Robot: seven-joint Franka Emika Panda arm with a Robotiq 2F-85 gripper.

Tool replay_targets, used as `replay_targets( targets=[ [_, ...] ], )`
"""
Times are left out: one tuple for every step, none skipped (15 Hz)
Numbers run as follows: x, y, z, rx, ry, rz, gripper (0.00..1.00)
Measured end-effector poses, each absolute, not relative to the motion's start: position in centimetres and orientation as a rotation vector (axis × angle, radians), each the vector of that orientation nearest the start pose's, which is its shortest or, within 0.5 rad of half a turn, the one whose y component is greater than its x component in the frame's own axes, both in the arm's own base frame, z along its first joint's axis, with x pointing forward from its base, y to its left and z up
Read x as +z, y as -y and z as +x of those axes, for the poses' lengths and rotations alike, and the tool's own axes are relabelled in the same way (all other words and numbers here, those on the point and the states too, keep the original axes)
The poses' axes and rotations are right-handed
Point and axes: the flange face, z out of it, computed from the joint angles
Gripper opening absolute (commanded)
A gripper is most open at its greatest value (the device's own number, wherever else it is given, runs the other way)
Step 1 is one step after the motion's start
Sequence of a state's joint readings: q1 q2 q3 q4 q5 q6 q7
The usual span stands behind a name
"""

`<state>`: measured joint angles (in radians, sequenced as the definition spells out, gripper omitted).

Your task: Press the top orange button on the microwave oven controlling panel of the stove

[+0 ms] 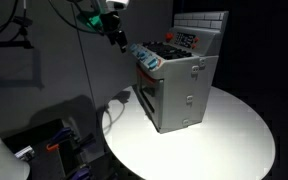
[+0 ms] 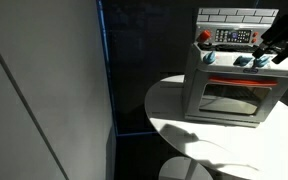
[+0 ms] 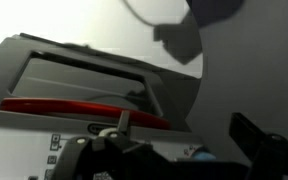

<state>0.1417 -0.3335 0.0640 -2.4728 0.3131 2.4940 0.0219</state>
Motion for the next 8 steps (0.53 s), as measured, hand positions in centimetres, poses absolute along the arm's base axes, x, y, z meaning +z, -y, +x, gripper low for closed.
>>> replay_targets(
  targets=[
    [45.7, -8.9, 45.6, -0.493, -0.061, -2.857, 1.0],
    [46.2, -8.3, 45.9, -0.511, -0.078, -2.859, 1.0],
    [46.7, -7.8, 46.3, -0.53, -0.093, -2.863, 1.0],
    [47.2, -7.3, 46.6, -0.547, -0.109, -2.869, 1.0],
    [47.6, -6.8, 47.0, -0.566, -0.121, -2.88, 1.0],
    [48.0, -6.2, 47.3, -0.585, -0.137, -2.894, 1.0],
    [48.3, -5.6, 47.7, -0.606, -0.154, -2.911, 1.0],
    [48.5, -5.1, 48.0, -0.63, -0.176, -2.926, 1.0]
  ],
)
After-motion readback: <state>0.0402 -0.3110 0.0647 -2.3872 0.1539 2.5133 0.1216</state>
